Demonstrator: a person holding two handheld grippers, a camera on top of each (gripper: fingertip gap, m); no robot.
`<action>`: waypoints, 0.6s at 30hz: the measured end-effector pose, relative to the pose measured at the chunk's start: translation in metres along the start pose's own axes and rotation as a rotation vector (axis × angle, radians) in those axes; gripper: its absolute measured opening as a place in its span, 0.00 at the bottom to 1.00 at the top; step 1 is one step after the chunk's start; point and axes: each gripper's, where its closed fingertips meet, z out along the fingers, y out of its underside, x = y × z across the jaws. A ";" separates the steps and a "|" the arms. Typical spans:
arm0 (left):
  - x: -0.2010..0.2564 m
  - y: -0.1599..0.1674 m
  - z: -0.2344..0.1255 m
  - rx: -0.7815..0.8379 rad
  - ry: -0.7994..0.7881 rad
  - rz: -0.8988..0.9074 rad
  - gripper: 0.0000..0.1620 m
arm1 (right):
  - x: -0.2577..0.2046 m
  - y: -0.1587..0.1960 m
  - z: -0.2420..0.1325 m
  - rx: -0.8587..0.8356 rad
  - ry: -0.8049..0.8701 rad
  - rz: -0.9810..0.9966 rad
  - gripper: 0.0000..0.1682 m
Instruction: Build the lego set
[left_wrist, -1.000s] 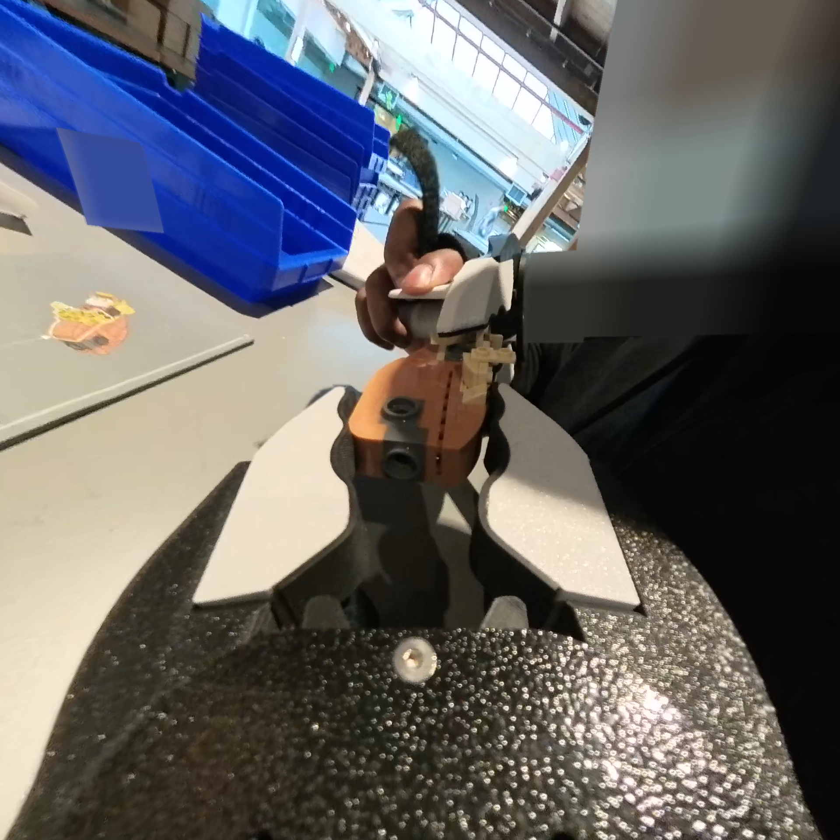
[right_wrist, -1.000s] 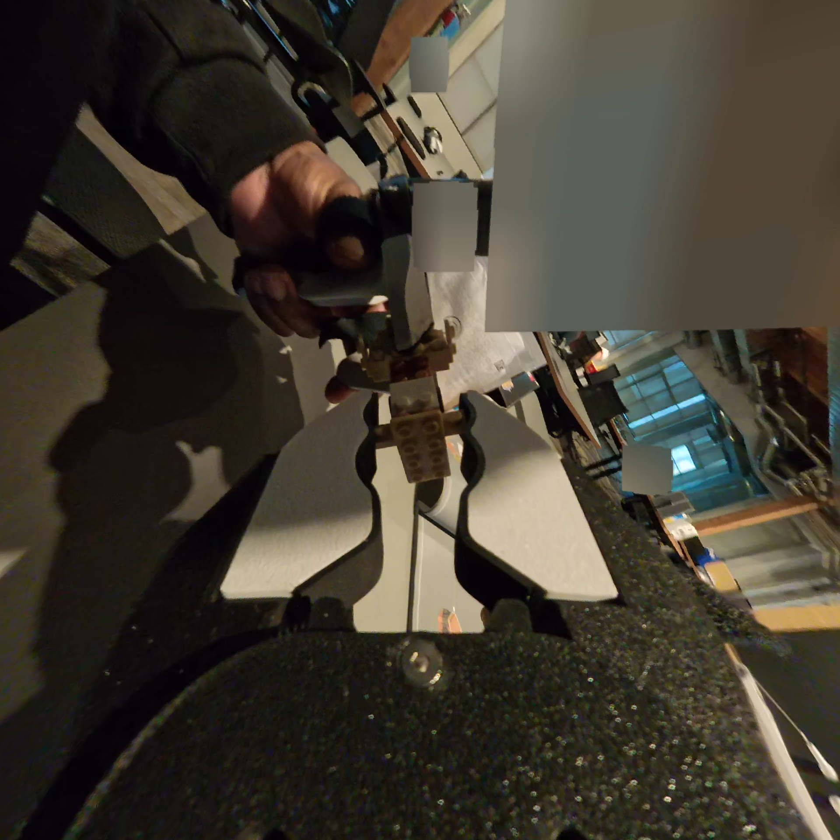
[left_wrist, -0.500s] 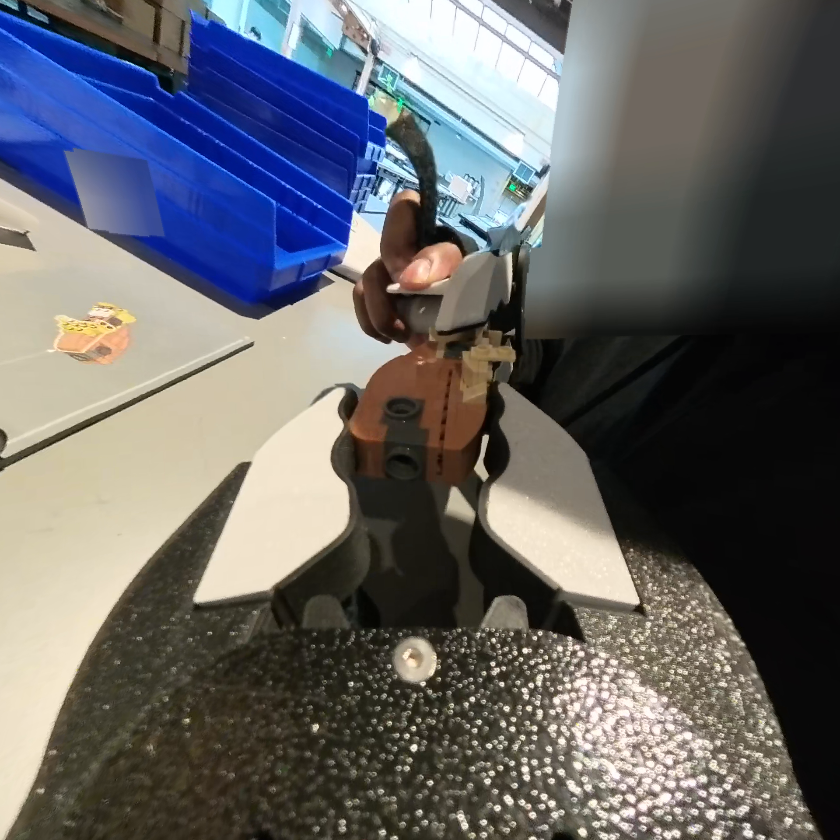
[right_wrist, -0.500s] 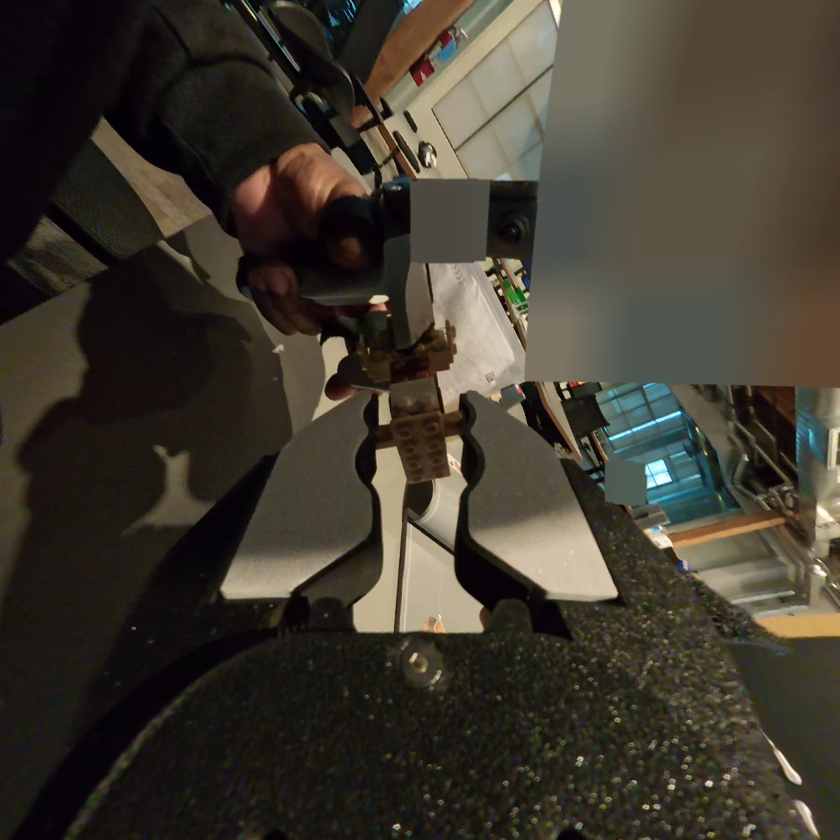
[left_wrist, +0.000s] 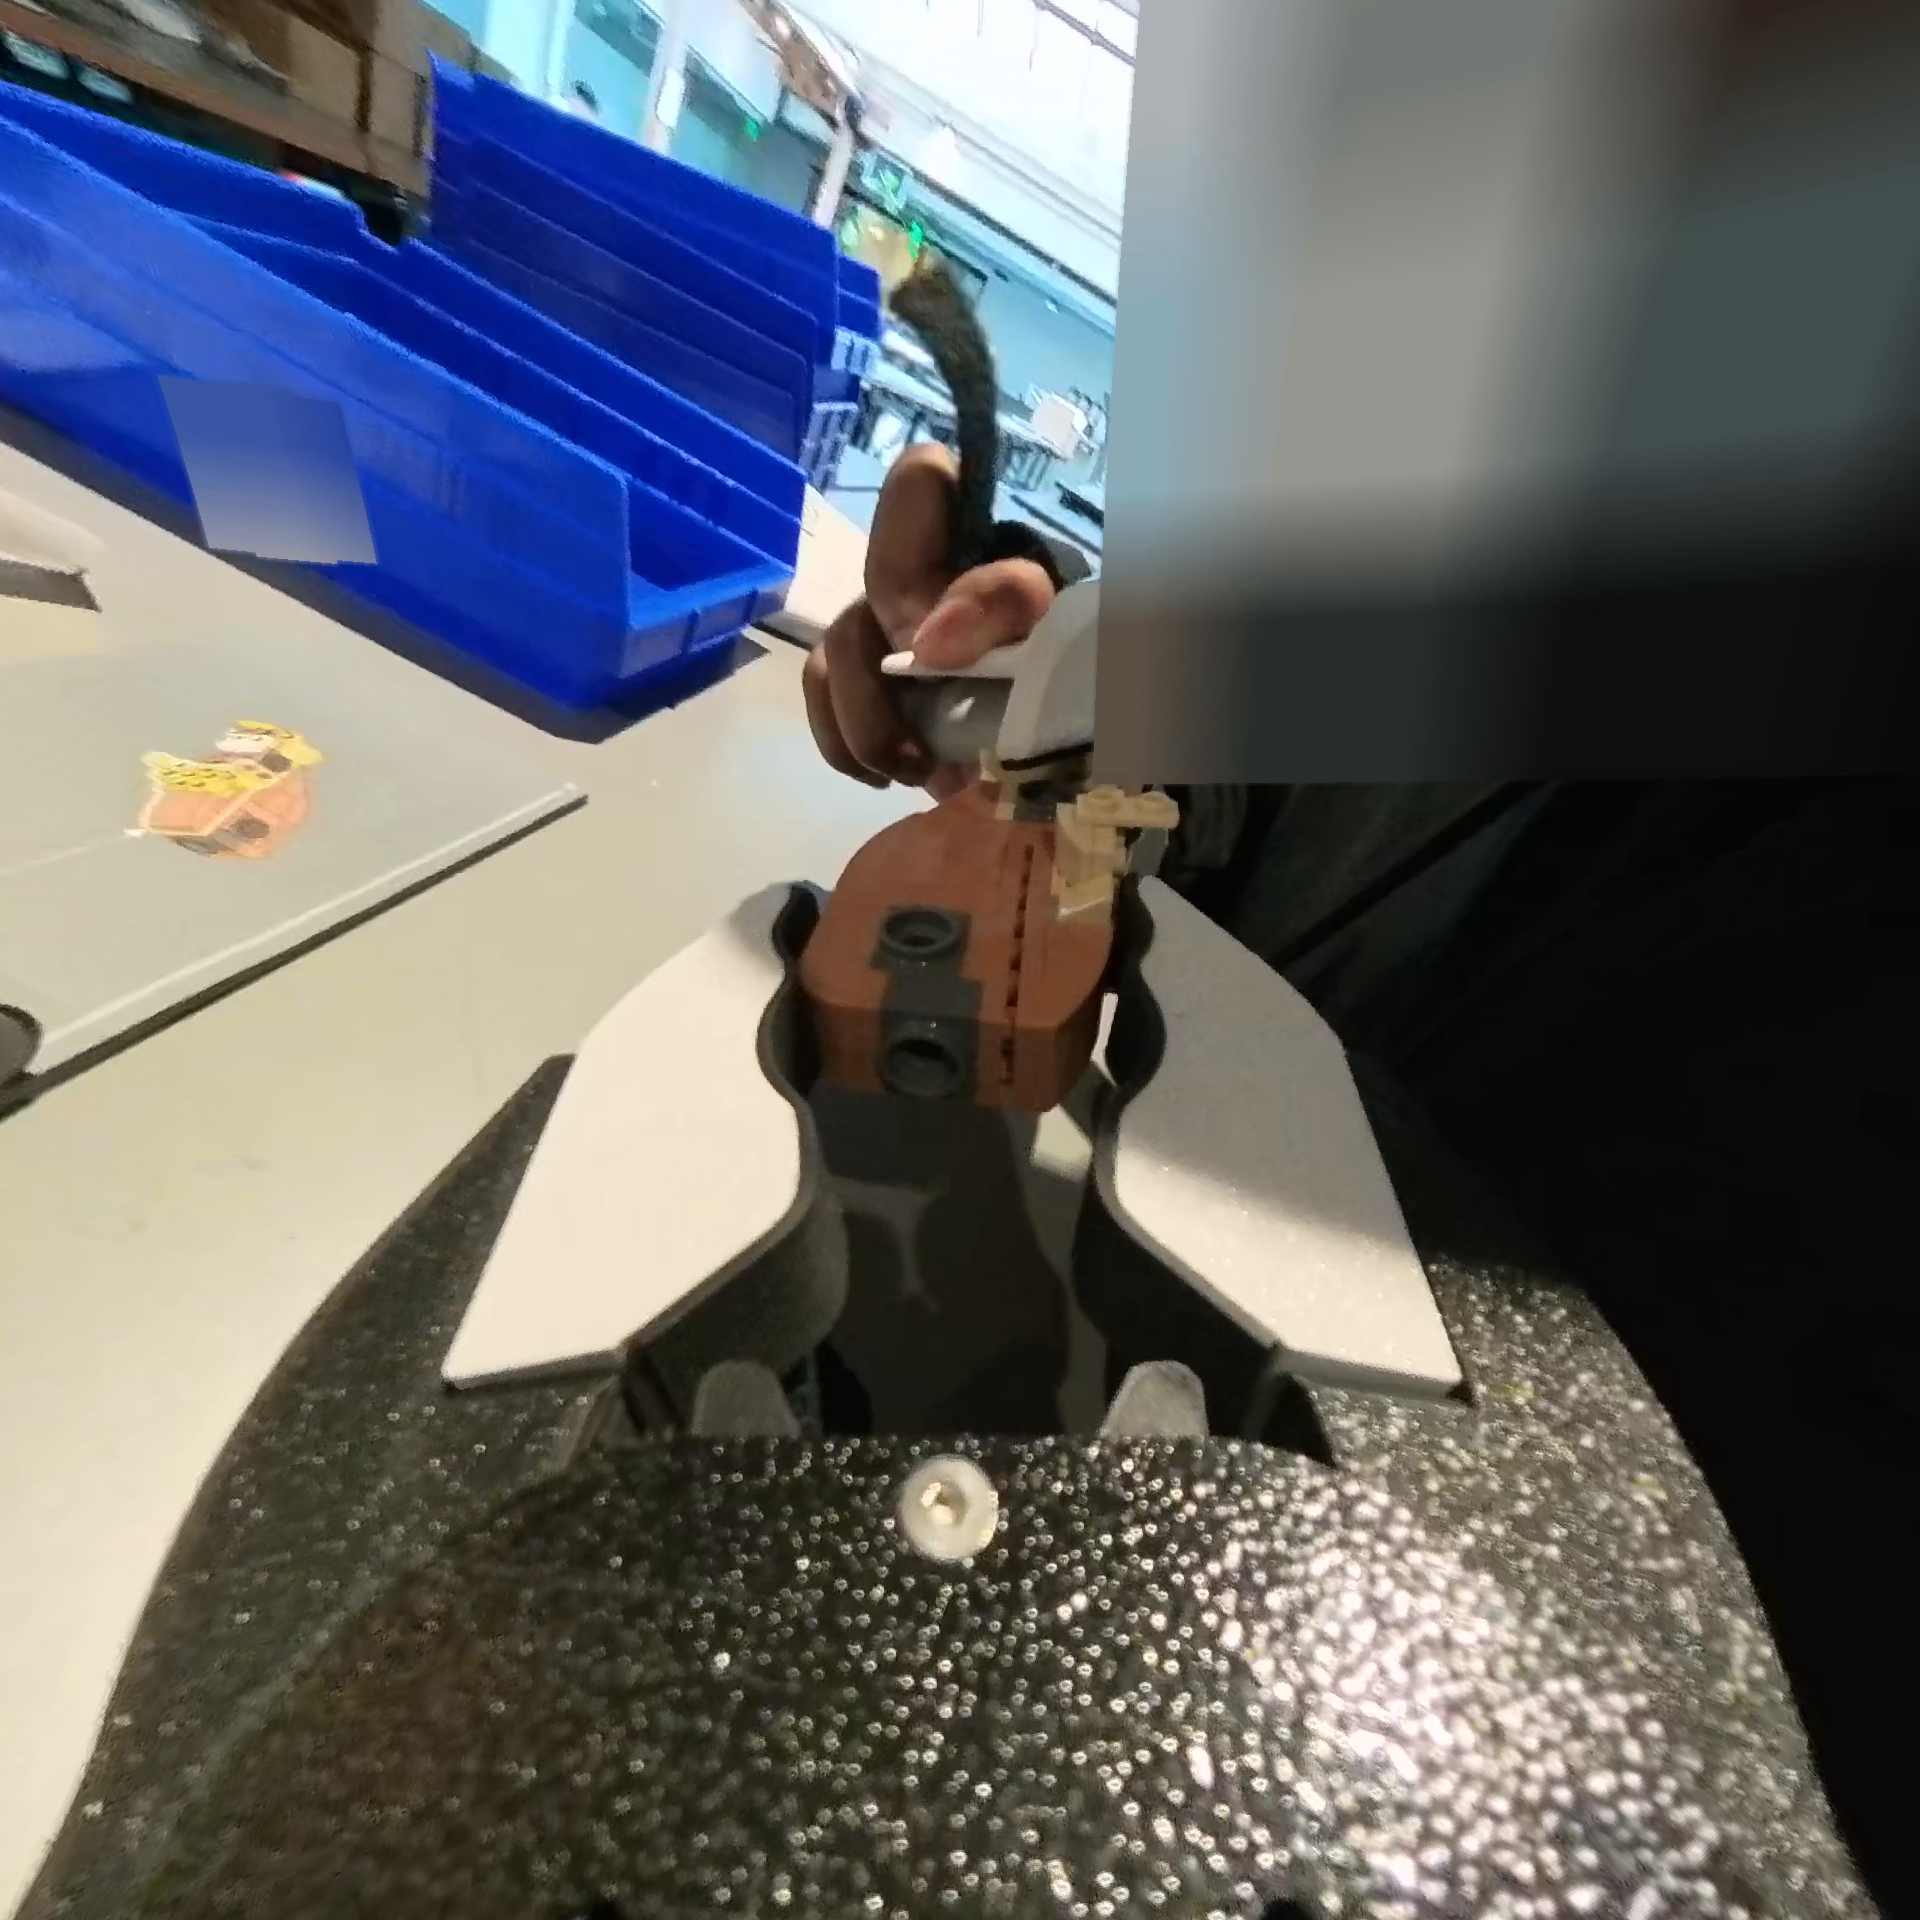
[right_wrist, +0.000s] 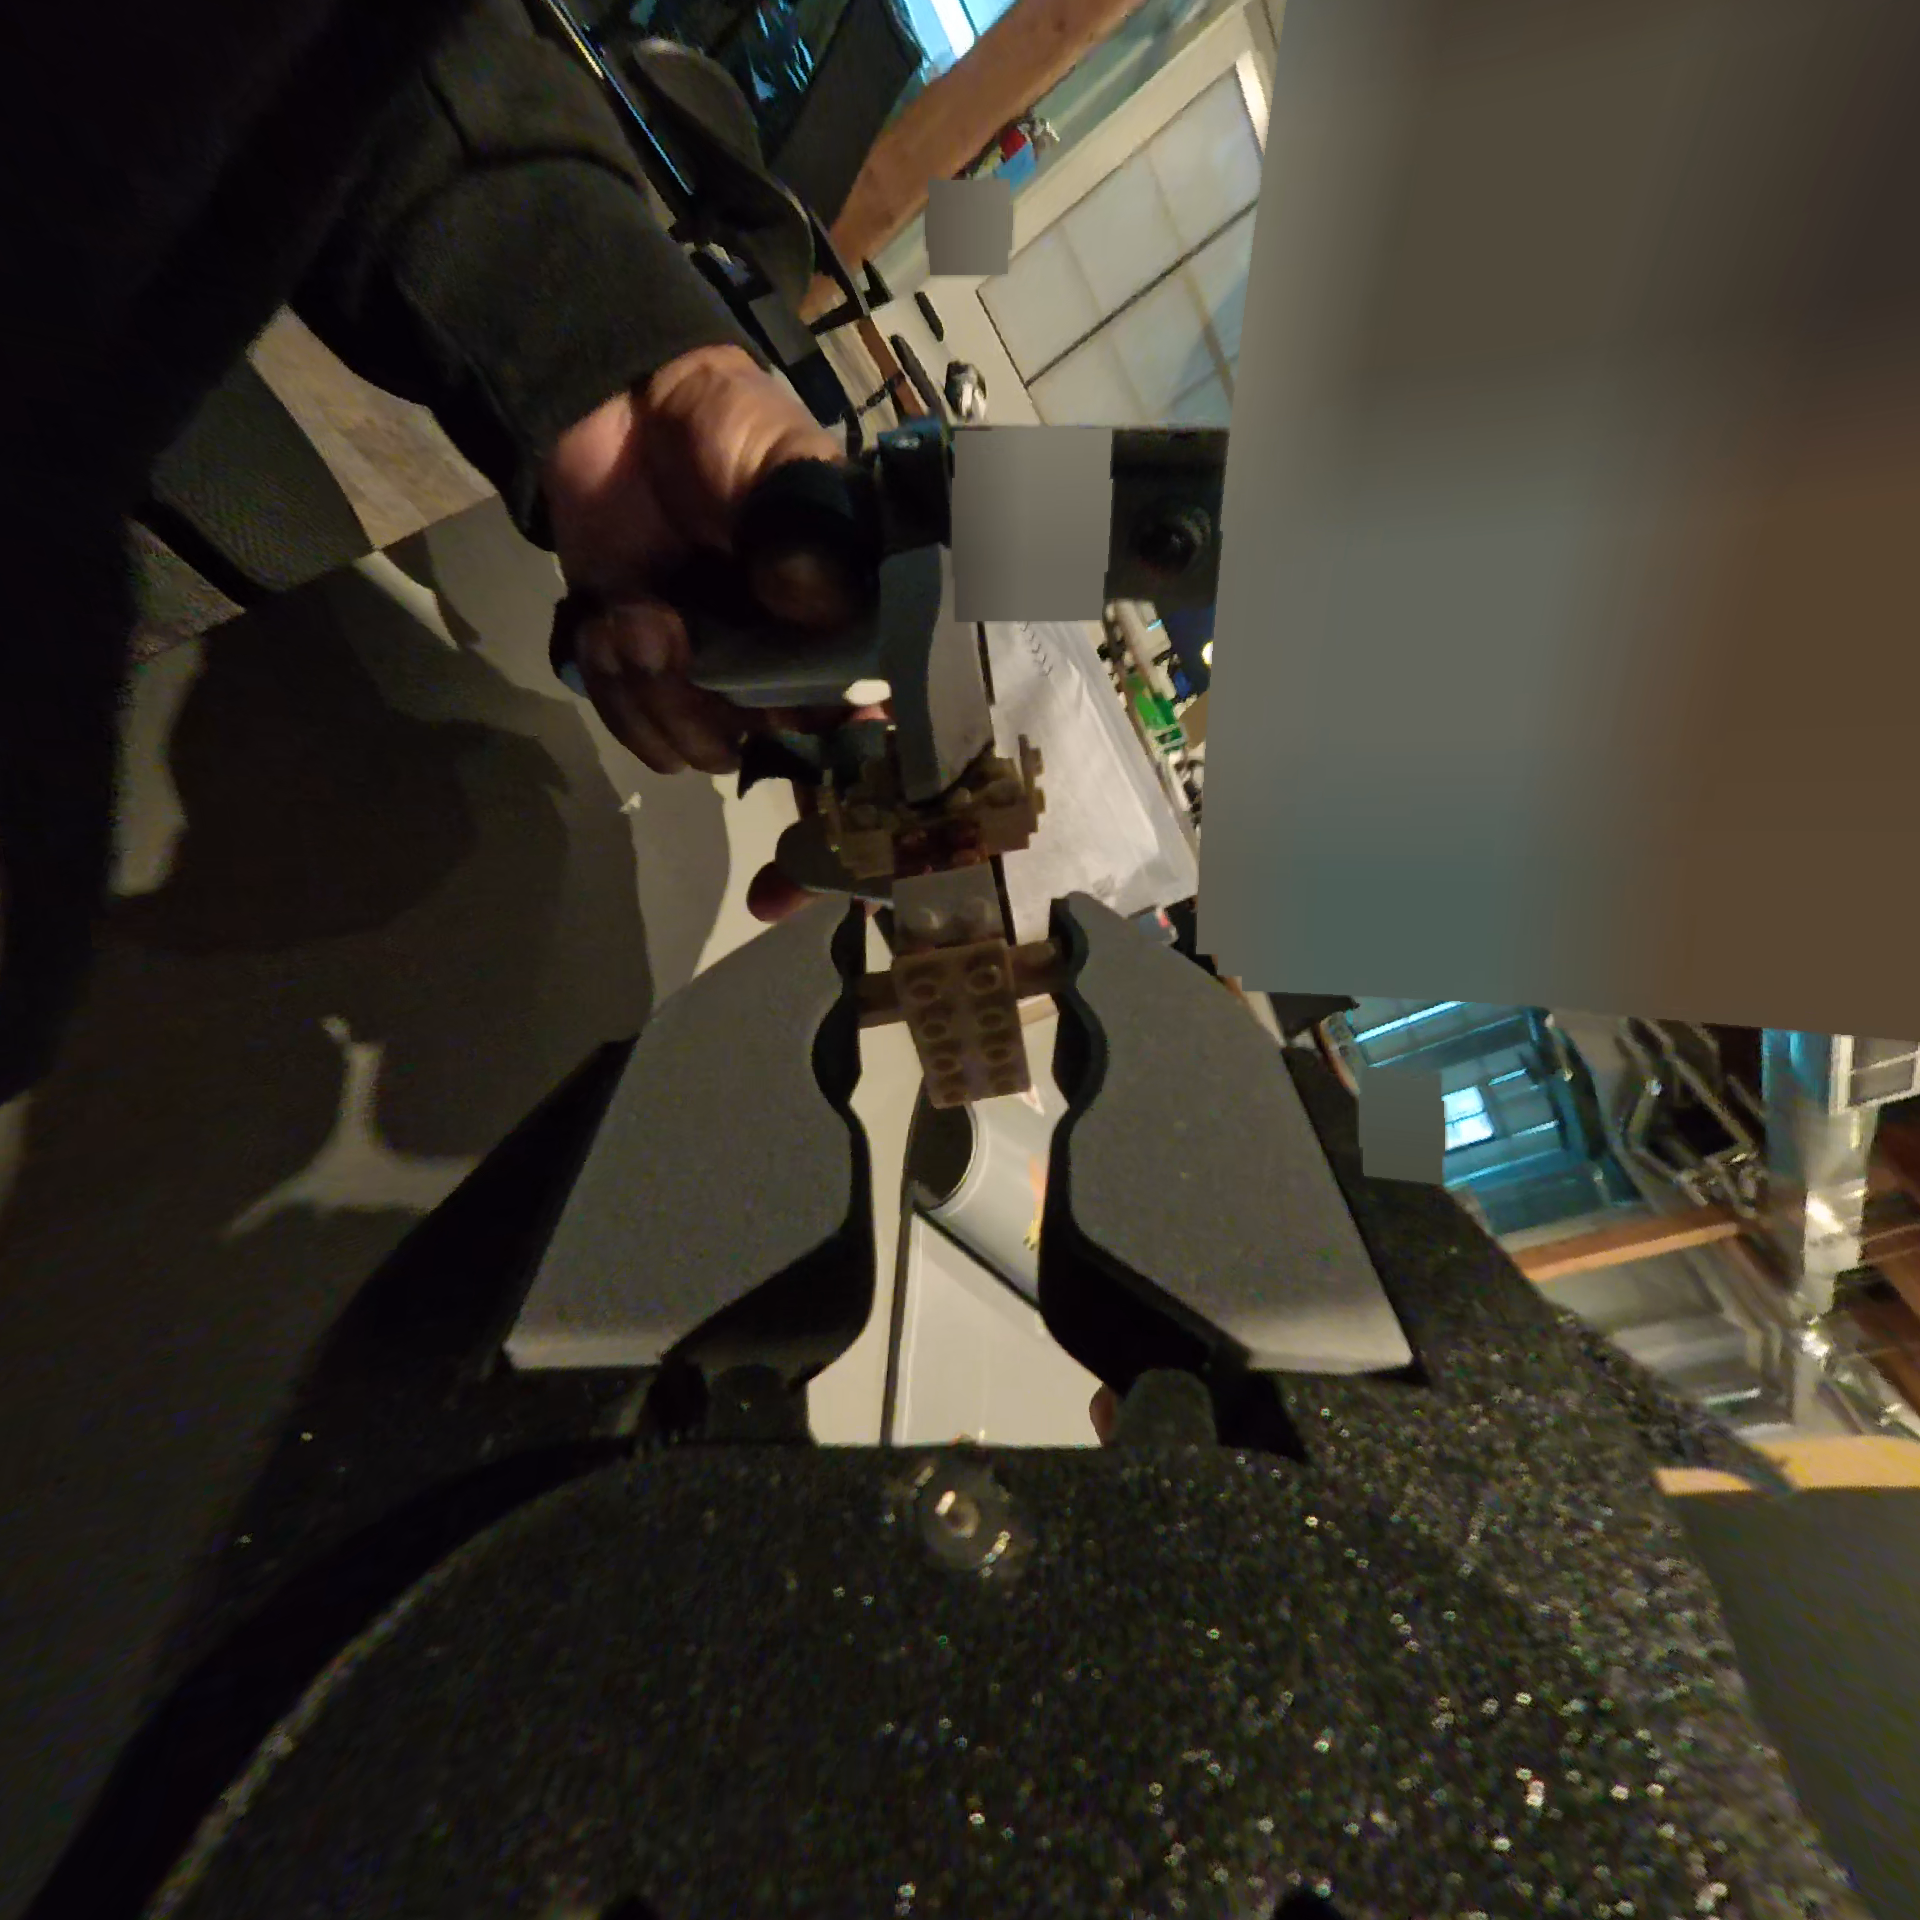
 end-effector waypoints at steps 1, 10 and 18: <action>0.001 0.000 0.000 -0.002 0.004 0.006 0.34 | 0.000 -0.001 0.000 0.000 0.004 -0.009 0.20; 0.000 0.002 0.001 -0.010 0.001 0.009 0.34 | -0.003 0.000 -0.001 0.010 0.003 -0.021 0.20; -0.001 -0.005 0.003 -0.003 -0.044 0.108 0.34 | 0.001 0.001 -0.002 0.026 0.057 -0.057 0.20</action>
